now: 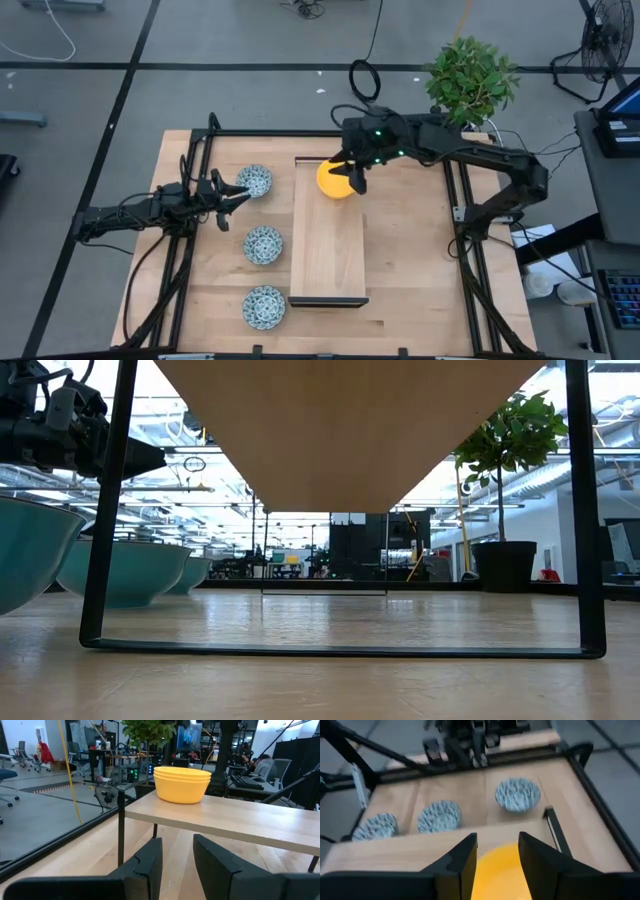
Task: Pick & Place Mini bowls
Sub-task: Put the top blue patterned bowl on the shelf
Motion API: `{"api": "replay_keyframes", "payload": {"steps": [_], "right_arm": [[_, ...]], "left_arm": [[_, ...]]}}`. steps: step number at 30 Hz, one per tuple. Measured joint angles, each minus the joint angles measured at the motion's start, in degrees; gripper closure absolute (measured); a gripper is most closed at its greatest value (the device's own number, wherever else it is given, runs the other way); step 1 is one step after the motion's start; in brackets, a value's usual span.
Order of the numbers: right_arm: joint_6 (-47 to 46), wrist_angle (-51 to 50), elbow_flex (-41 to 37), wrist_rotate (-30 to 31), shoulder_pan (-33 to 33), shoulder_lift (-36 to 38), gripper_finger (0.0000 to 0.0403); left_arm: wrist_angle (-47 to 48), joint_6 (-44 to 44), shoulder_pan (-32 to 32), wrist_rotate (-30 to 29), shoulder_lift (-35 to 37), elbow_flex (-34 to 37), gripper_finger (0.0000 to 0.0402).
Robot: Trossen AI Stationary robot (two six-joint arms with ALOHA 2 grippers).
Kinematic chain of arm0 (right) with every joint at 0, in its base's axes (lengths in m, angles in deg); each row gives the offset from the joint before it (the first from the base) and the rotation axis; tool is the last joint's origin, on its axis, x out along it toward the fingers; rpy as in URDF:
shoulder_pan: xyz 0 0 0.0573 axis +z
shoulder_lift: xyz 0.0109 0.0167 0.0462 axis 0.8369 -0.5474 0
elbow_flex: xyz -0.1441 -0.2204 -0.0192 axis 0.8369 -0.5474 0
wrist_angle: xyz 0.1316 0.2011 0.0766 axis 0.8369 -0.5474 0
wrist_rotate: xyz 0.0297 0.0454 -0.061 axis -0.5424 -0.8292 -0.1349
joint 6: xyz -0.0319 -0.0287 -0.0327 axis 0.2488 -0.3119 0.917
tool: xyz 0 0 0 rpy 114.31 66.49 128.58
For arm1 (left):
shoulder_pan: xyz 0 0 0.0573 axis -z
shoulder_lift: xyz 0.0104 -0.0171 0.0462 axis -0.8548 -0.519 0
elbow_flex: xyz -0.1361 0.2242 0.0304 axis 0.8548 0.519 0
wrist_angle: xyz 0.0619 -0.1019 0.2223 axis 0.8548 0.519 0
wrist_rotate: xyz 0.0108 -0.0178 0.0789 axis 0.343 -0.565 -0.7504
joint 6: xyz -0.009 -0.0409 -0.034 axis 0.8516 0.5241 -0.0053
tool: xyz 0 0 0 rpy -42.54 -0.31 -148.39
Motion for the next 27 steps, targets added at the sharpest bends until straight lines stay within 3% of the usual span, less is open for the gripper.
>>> {"api": "replay_keyframes", "payload": {"steps": [5, 9, 15, 22, 27], "right_arm": [[-1.24, 1.54, -4.92, 0.03, 1.65, 7.61, 0.0277], [-2.99, 3.76, -13.16, 2.21, 3.53, 17.13, 0.0278], [-4.35, 11.82, -32.41, 10.34, 8.29, 36.69, 0.0278], [-0.70, 30.03, -57.56, 15.54, 11.00, 60.21, 0.0278], [4.43, 38.28, -70.30, 17.93, 11.03, 72.13, 0.0278]], "left_arm": [[0.01, 0.00, 0.02, 0.00, -0.04, 0.00, 0.0289], [-0.01, -0.01, 0.01, 0.02, -0.04, 0.00, 0.0289], [-0.01, -0.01, 0.00, -0.16, -0.04, 0.00, 0.0289], [-0.01, 0.00, 0.01, -0.34, -0.03, 0.00, 0.0289], [-0.01, 0.01, 0.00, -0.34, -0.03, 0.00, 0.0289]]}}
